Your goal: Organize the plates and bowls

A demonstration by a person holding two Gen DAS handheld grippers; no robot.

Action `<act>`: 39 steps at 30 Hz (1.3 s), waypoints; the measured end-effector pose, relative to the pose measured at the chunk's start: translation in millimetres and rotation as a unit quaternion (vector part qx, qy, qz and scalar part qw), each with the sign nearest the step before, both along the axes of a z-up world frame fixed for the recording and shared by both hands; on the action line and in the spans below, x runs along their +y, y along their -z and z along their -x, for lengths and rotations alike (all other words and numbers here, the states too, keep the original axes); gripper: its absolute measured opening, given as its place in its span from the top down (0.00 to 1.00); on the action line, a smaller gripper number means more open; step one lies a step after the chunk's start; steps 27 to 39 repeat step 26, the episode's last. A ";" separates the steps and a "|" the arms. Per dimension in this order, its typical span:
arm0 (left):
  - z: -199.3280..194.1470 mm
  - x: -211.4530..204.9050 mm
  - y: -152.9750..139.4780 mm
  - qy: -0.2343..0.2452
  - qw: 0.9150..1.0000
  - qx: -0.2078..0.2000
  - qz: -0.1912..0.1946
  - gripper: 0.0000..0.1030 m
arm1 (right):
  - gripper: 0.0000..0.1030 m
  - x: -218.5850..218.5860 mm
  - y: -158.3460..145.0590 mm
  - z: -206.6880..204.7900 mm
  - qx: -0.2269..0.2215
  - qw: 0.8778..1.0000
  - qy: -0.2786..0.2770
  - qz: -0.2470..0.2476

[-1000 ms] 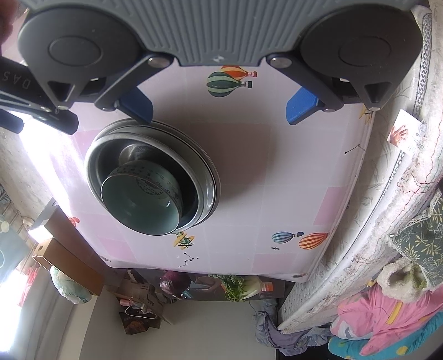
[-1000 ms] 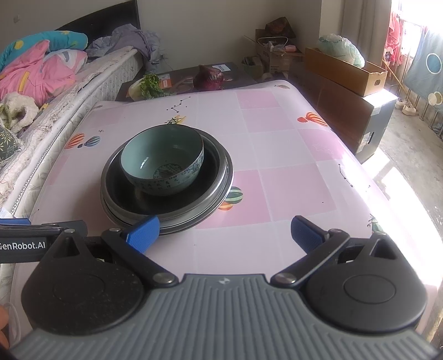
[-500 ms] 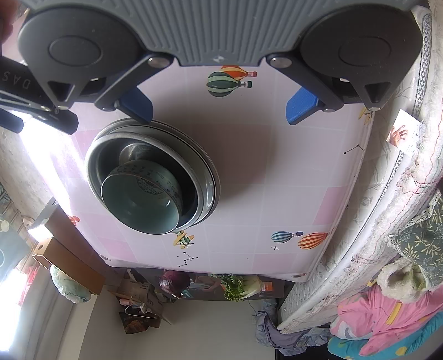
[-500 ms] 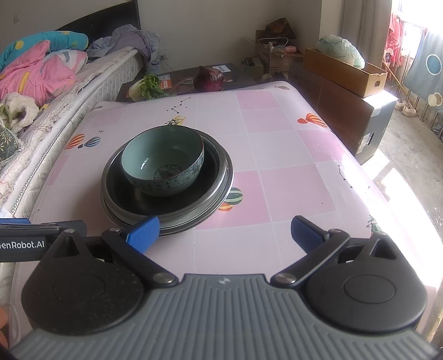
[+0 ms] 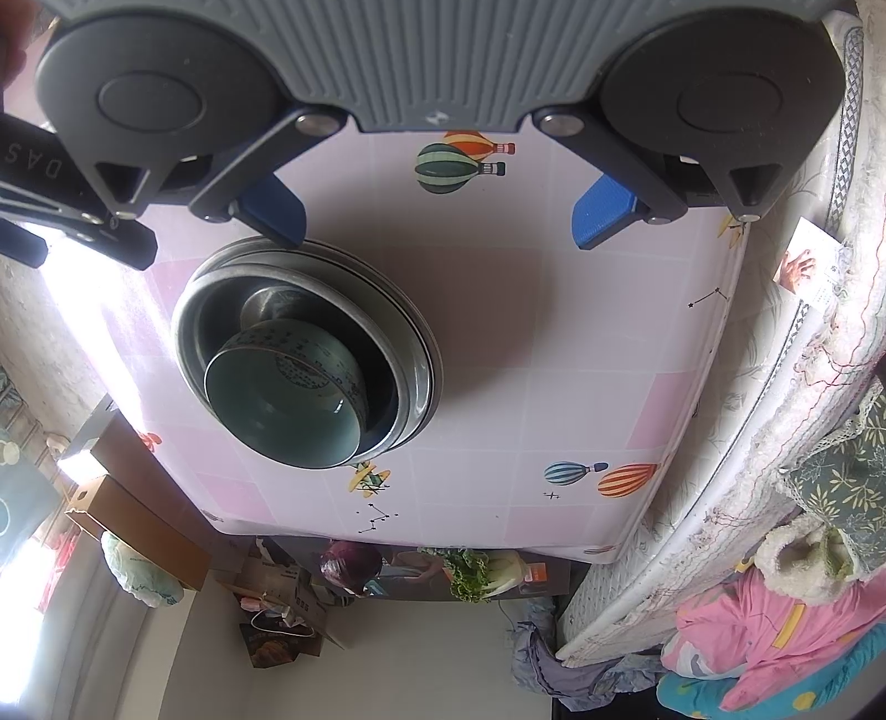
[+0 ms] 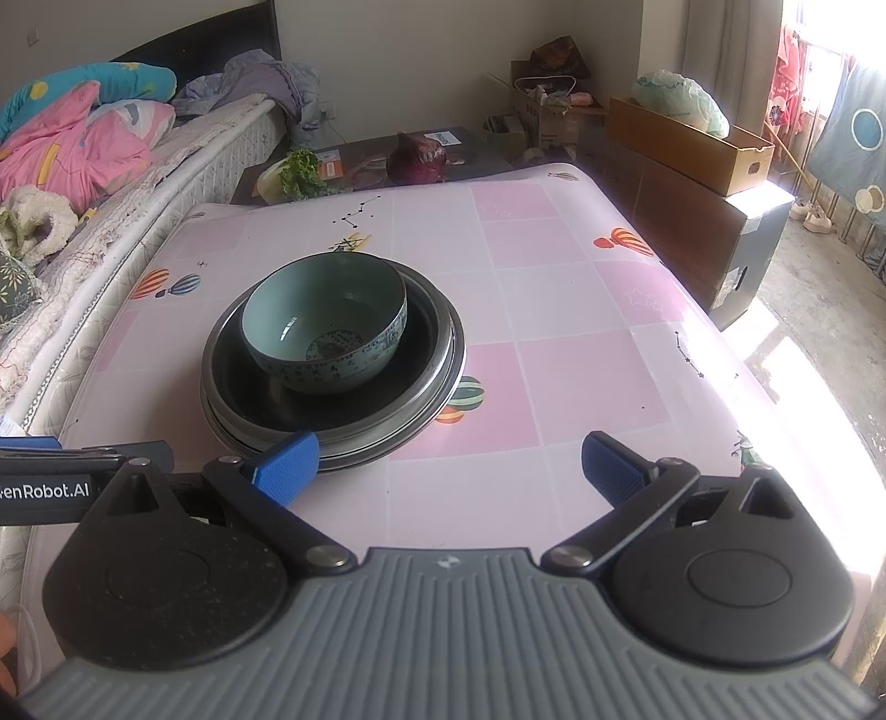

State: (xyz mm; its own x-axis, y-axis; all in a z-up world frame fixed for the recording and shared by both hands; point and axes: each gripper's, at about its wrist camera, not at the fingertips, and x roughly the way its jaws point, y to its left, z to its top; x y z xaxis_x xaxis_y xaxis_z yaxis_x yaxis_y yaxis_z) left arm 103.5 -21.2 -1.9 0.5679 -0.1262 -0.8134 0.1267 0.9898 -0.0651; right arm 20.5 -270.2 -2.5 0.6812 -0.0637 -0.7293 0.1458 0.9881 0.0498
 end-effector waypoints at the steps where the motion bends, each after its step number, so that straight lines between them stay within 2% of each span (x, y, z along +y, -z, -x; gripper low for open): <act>1: 0.0 0.0 0.0 0.000 1.000 0.000 0.000 0.00 | 0.01 -0.2 -0.7 -0.1 0.000 1.000 0.000 0.000; 39: 0.5 0.8 0.9 -0.001 1.000 -0.001 -0.001 0.00 | 0.01 -0.6 0.6 0.8 0.002 1.000 0.002 0.000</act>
